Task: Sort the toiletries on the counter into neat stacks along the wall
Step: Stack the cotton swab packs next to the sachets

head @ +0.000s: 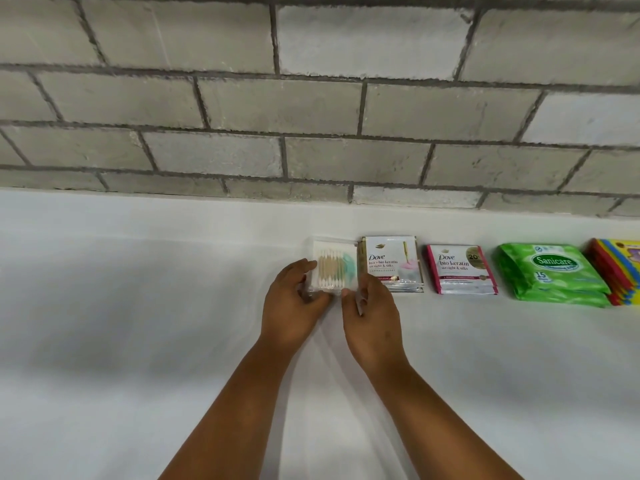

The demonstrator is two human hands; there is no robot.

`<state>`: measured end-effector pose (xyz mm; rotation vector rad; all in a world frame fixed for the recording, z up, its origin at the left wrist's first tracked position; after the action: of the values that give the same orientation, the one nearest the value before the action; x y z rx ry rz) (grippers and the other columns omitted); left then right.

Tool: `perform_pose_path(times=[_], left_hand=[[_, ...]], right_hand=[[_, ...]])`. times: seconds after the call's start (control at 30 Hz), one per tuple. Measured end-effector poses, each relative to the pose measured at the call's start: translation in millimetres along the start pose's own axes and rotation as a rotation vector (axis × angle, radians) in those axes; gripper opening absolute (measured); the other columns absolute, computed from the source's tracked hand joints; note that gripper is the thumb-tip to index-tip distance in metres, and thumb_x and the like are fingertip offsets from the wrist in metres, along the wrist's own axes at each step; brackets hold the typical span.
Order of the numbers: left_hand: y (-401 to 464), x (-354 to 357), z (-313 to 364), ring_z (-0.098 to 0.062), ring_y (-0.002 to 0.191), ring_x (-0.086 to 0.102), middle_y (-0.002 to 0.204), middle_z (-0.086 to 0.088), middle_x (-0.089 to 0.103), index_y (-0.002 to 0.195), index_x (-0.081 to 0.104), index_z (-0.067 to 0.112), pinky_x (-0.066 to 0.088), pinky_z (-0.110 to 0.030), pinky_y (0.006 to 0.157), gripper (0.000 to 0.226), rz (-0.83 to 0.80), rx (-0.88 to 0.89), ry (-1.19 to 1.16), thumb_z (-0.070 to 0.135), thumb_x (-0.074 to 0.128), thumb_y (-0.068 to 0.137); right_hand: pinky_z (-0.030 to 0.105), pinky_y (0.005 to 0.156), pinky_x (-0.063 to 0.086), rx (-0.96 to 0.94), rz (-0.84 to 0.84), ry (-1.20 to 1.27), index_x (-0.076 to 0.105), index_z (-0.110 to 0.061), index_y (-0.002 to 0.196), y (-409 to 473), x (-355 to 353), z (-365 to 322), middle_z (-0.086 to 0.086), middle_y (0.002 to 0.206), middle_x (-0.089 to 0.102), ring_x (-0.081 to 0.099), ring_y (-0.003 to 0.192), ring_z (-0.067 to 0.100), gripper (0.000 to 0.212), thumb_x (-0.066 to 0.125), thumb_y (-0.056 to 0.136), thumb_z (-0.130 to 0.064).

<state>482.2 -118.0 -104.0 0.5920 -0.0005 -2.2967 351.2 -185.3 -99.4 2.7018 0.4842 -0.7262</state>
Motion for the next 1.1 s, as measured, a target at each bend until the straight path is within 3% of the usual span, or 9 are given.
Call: perform_pose_path(times=[0.13, 0.23, 0.3, 0.67, 0.73, 0.8, 0.9, 1.0, 1.1], left_hand=[[1, 2, -4, -0.007, 0.106, 0.06, 0.122, 0.015, 0.058, 0.12, 0.061, 0.028, 0.046, -0.004, 0.081, 0.045, 0.003, 0.016, 0.022, 0.027, 0.078, 0.079], [1, 2, -2, -0.01, 0.108, 0.061, 0.124, 0.01, 0.061, 0.123, 0.062, 0.027, 0.052, -0.019, 0.09, 0.045, -0.007, 0.043, 0.039, 0.029, 0.076, 0.08], [1, 2, 0, -0.011, 0.108, 0.061, 0.121, 0.011, 0.061, 0.123, 0.062, 0.024, 0.051, -0.02, 0.091, 0.045, 0.003, 0.063, 0.054, 0.026, 0.075, 0.08], [2, -16, -5, -0.012, 0.109, 0.061, 0.115, 0.013, 0.06, 0.122, 0.064, 0.022, 0.052, -0.029, 0.092, 0.046, 0.033, 0.08, 0.108, 0.02, 0.075, 0.077], [3, -23, -10, -0.01, 0.111, 0.059, 0.117, 0.015, 0.058, 0.123, 0.063, 0.021, 0.05, -0.024, 0.092, 0.047, 0.037, 0.049, 0.101, 0.02, 0.074, 0.077], [4, -31, -14, -0.007, 0.109, 0.057, 0.115, 0.018, 0.054, 0.124, 0.062, 0.019, 0.043, -0.006, 0.084, 0.049, 0.052, 0.013, 0.09, 0.017, 0.075, 0.077], [6, -43, -21, -0.005, 0.105, 0.056, 0.124, 0.008, 0.057, 0.128, 0.059, 0.017, 0.038, 0.005, 0.075, 0.054, 0.066, -0.022, 0.079, 0.016, 0.076, 0.077], [7, -54, -29, -0.009, 0.11, 0.058, 0.13, 0.005, 0.056, 0.131, 0.057, 0.017, 0.038, 0.005, 0.075, 0.057, 0.083, -0.055, 0.078, 0.015, 0.076, 0.078], [8, -63, -33, -0.014, 0.113, 0.06, 0.132, 0.004, 0.056, 0.131, 0.057, 0.017, 0.045, -0.01, 0.087, 0.056, 0.102, -0.068, 0.066, 0.013, 0.074, 0.078]], right_hand=[[0.037, 0.099, 0.048, 0.005, -0.059, 0.001, 0.048, -0.016, 0.136, 3, 6, -5, 0.003, 0.127, 0.059, 0.057, 0.115, 0.018, 0.04, 0.051, 0.097, -0.025], [0.034, 0.104, 0.044, 0.025, -0.079, -0.023, 0.047, -0.014, 0.138, 5, 9, -5, 0.005, 0.133, 0.057, 0.054, 0.121, 0.019, 0.041, 0.049, 0.099, -0.025], [0.028, 0.105, 0.041, 0.038, -0.087, -0.033, 0.046, -0.012, 0.139, 6, 10, -4, 0.006, 0.134, 0.056, 0.053, 0.123, 0.02, 0.042, 0.048, 0.099, -0.024], [0.012, 0.084, 0.033, -0.015, -0.136, -0.049, 0.054, -0.01, 0.132, 6, 24, -16, 0.006, 0.116, 0.062, 0.057, 0.107, 0.019, 0.036, 0.05, 0.098, -0.022], [0.015, 0.089, 0.037, -0.033, -0.149, -0.042, 0.054, -0.01, 0.131, 5, 30, -20, 0.006, 0.117, 0.063, 0.058, 0.108, 0.018, 0.036, 0.051, 0.098, -0.023], [0.02, 0.094, 0.042, -0.041, -0.163, -0.025, 0.055, -0.01, 0.131, 5, 38, -24, 0.006, 0.119, 0.063, 0.058, 0.11, 0.018, 0.036, 0.052, 0.097, -0.022], [0.025, 0.096, 0.045, -0.065, -0.179, -0.017, 0.055, -0.008, 0.129, 3, 49, -31, 0.007, 0.119, 0.064, 0.059, 0.111, 0.019, 0.036, 0.054, 0.096, -0.022], [0.022, 0.095, 0.044, -0.079, -0.205, -0.009, 0.055, -0.008, 0.129, 2, 59, -38, 0.007, 0.12, 0.063, 0.058, 0.112, 0.019, 0.036, 0.054, 0.096, -0.023], [0.013, 0.093, 0.036, -0.082, -0.234, -0.009, 0.054, -0.007, 0.131, 0, 67, -45, 0.008, 0.126, 0.061, 0.056, 0.116, 0.019, 0.038, 0.054, 0.096, -0.022]])
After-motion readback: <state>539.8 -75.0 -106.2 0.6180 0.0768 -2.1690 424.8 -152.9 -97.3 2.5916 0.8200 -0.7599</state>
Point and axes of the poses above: each hand's wrist, its own y-axis towards the middle knuckle, its own x-axis out of the palm, z = x × y, the point moved 5 cm from there along y, towards the middle knuckle
